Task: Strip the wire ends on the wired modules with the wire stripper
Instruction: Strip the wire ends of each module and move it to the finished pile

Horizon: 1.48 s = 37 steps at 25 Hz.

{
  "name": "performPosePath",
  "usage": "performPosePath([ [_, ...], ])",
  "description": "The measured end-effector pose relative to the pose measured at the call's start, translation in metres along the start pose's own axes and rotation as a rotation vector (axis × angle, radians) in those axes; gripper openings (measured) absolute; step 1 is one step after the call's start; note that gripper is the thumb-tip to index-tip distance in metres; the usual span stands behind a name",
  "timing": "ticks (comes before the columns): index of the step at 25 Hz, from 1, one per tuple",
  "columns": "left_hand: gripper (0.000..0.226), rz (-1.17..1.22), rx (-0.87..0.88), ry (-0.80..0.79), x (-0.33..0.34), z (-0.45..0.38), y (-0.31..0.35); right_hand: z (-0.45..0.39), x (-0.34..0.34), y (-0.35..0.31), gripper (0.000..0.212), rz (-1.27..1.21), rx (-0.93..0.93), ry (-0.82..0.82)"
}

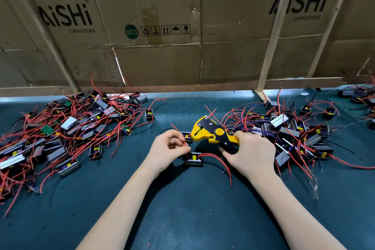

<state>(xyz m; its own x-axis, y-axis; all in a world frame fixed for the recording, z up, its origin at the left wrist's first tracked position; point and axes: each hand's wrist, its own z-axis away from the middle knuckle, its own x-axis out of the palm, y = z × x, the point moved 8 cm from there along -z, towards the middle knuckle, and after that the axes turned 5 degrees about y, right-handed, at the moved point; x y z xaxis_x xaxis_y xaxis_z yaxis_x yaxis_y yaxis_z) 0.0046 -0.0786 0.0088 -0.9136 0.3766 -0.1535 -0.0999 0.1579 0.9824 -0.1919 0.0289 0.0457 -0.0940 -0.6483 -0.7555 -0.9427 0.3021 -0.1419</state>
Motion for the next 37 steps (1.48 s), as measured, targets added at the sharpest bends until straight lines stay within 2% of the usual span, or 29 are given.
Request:
performPosePath([
  [5,0.019,-0.011,-0.008,0.005,-0.003,0.000,-0.002,0.001,0.003,0.002,0.041,0.014,0.037,-0.030],
  [11,0.009,-0.042,0.001,0.014,-0.006,0.000,-0.001,0.001,-0.006,0.012,0.053,-0.031,0.072,0.132],
  [14,0.012,0.004,0.019,-0.004,-0.005,0.000,0.002,-0.001,-0.005,0.021,0.055,-0.025,0.130,0.144],
  [23,0.007,-0.008,0.026,-0.018,0.000,0.000,0.001,0.003,0.004,-0.008,0.049,-0.069,-0.053,0.070],
  [37,0.013,-0.048,-0.021,0.017,-0.002,0.001,-0.002,0.004,-0.004,-0.011,0.042,-0.112,-0.044,0.083],
])
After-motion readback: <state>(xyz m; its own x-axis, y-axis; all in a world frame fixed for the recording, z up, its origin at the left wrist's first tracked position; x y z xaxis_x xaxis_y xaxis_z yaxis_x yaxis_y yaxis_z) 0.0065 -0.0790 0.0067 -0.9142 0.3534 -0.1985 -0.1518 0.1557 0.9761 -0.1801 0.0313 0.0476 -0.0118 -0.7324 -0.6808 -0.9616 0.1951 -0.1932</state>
